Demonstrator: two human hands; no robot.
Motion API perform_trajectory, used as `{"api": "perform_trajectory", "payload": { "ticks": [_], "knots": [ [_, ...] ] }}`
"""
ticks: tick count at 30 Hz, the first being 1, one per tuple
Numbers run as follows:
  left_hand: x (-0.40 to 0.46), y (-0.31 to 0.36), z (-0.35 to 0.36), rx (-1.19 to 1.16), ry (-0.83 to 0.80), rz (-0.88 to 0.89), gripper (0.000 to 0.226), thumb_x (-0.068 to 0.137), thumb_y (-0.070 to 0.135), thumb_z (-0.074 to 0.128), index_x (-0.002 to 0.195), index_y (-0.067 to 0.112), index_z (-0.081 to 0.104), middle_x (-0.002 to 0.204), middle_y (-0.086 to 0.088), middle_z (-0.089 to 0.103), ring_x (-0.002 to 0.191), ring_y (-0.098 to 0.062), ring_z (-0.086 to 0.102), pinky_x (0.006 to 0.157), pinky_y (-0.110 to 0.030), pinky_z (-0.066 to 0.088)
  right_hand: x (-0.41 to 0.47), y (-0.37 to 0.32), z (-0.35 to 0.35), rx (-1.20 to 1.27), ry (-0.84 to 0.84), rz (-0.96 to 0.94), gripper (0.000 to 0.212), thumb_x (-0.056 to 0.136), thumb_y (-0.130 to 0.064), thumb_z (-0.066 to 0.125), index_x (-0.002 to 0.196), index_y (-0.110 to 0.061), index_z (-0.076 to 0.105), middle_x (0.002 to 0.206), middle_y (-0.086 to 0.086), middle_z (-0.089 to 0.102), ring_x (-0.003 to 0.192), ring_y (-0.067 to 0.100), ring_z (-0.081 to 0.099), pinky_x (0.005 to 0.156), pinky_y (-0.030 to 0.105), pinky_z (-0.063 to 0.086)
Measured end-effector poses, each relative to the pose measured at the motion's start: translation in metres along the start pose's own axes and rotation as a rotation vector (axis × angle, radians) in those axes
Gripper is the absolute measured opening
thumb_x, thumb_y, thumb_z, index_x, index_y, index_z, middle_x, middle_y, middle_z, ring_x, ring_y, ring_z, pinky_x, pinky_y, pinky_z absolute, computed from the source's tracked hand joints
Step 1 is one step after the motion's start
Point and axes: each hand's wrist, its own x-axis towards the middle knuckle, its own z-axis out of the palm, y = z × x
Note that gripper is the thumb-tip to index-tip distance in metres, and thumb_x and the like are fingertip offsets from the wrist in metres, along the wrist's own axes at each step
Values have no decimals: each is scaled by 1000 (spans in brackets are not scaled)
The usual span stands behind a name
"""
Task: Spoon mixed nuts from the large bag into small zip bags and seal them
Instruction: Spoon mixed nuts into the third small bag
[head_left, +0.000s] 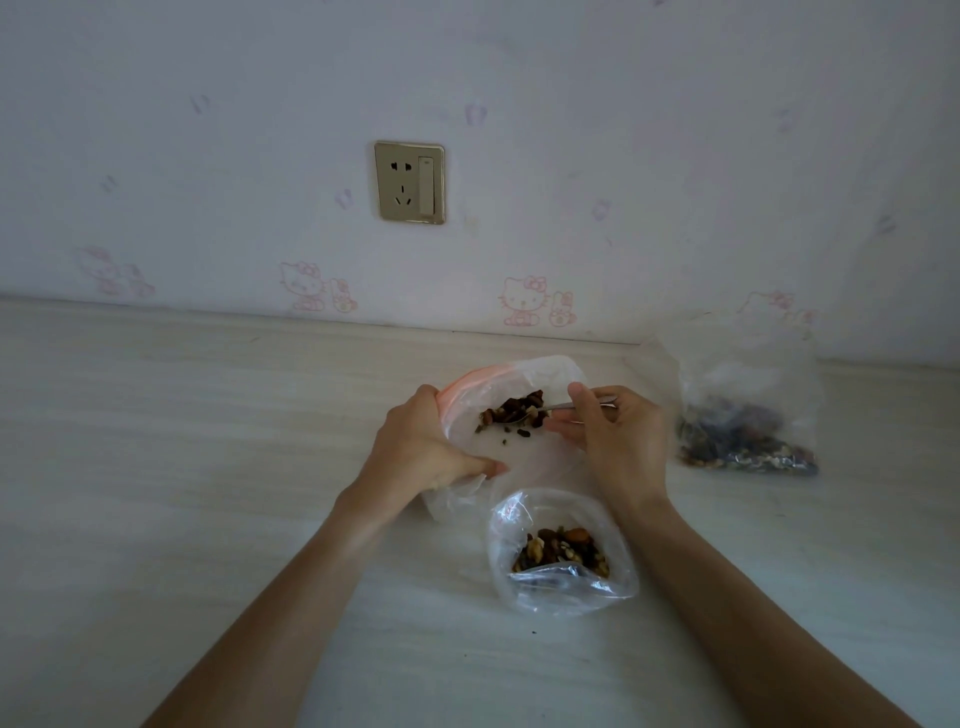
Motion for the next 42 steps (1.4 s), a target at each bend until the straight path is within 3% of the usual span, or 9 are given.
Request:
{"api": "perform_trajectory", "payload": {
  "ticks": [4, 7, 13, 17, 22, 28, 32, 36, 42],
  "knots": [
    [0, -4, 1, -110, 65, 34, 78, 53, 62, 95, 109, 25, 55, 98, 14, 62, 84, -1, 59, 62, -22, 46, 2, -2, -1, -43, 7, 9, 21, 101, -24, 66, 89, -7, 73, 75, -2, 78, 66, 15, 77, 55, 17, 56],
    [-2, -3, 4, -243, 158, 36, 54, 75, 72, 74, 98, 24, 63, 88, 7, 70, 77, -12, 70, 67, -33, 58, 2, -1, 0, -32, -10, 22, 19, 100, -23, 67, 91, -7, 73, 76, 0, 79, 66, 17, 77, 57, 18, 57],
    [-4, 0, 9, -175, 323, 31, 44, 99, 63, 50, 78, 25, 55, 73, 4, 63, 70, -17, 62, 56, -31, 39, 7, 1, -3, -8, -18, 66, 22, 100, -23, 67, 88, -6, 74, 76, 3, 79, 69, 20, 78, 66, 25, 62],
    [7, 4, 6, -59, 360, 13, 46, 103, 59, 43, 88, 17, 57, 84, -3, 65, 84, -30, 63, 70, -39, 48, 8, 3, -4, 2, -26, 78, 23, 101, -24, 65, 90, -6, 74, 77, 4, 79, 70, 21, 79, 70, 29, 64],
    [25, 12, 3, 61, 310, -74, 56, 108, 54, 37, 118, 4, 60, 114, -18, 66, 101, -37, 61, 78, -37, 39, 8, 4, -5, 22, -38, 111, 24, 102, -26, 64, 92, -5, 73, 79, 6, 79, 72, 25, 79, 75, 38, 63],
    [31, 7, -3, -87, 203, -19, 51, 97, 66, 48, 104, 16, 56, 98, -1, 65, 88, -23, 63, 74, -37, 47, 7, -1, -10, -1, -48, 98, 26, 102, -29, 63, 94, -6, 73, 81, 4, 80, 72, 24, 79, 76, 42, 63],
    [22, -1, -19, -199, 164, 24, 61, 80, 72, 67, 117, 26, 55, 103, 14, 62, 93, -9, 64, 84, -37, 55, 7, -10, -13, 42, -58, 106, 25, 102, -27, 63, 94, -6, 72, 82, 6, 80, 73, 26, 79, 75, 43, 64],
    [6, -6, -30, -230, 180, 91, 63, 80, 62, 78, 126, 25, 53, 111, 15, 62, 100, -5, 64, 84, -29, 50, 4, -20, -19, 52, -72, 113, 23, 102, -27, 62, 96, -7, 71, 82, 5, 80, 75, 24, 79, 78, 44, 63],
    [-42, -12, -32, -194, 346, 299, 35, 88, 37, 79, 116, 23, 61, 119, 8, 64, 114, -10, 59, 92, -29, 45, -11, -37, -39, 60, -115, 79, 21, 103, -25, 62, 98, -7, 71, 84, 6, 80, 77, 26, 79, 79, 43, 63]
  ]
}}
